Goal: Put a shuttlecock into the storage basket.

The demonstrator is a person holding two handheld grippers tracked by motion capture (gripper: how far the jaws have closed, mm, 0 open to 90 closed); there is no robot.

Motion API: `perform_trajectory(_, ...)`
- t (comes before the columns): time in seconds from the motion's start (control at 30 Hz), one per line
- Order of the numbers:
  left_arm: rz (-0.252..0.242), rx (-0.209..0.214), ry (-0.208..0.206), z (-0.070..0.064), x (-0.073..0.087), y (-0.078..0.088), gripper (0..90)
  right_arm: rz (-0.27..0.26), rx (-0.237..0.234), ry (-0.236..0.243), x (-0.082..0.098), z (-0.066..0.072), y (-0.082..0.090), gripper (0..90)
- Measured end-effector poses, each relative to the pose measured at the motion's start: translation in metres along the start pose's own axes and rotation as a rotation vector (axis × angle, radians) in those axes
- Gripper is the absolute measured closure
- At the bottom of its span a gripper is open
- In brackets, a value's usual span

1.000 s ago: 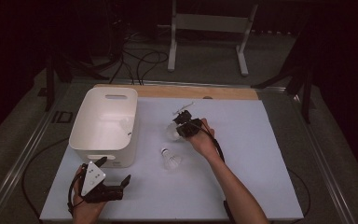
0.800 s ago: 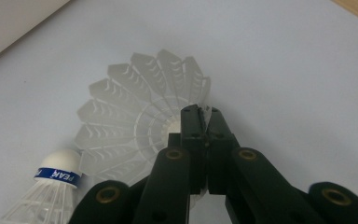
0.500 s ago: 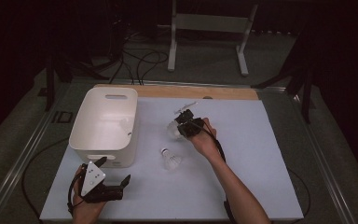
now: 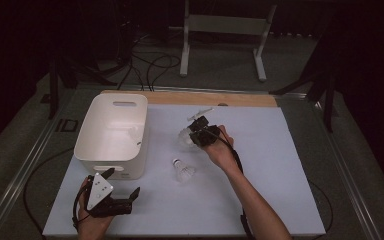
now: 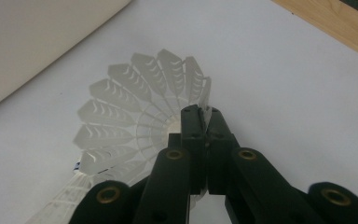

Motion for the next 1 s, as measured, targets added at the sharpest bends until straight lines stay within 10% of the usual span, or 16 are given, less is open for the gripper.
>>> perform_trajectory(1.0, 0.001, 0.001, 0.001, 0.0, 0.0, 0.0, 0.5, -0.044, -0.036, 0.008, -0.015, 0.012, 0.022, 89.5)
Point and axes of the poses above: each handheld gripper's, and its own axes: y roughly backward along the jaws, x roughly out of its underside, z roughly to its left, the point moved 9 cm from there along -y, roughly forward along the jaws, and after that the axes turned 10 degrees about -y, right-handed, at the moved point
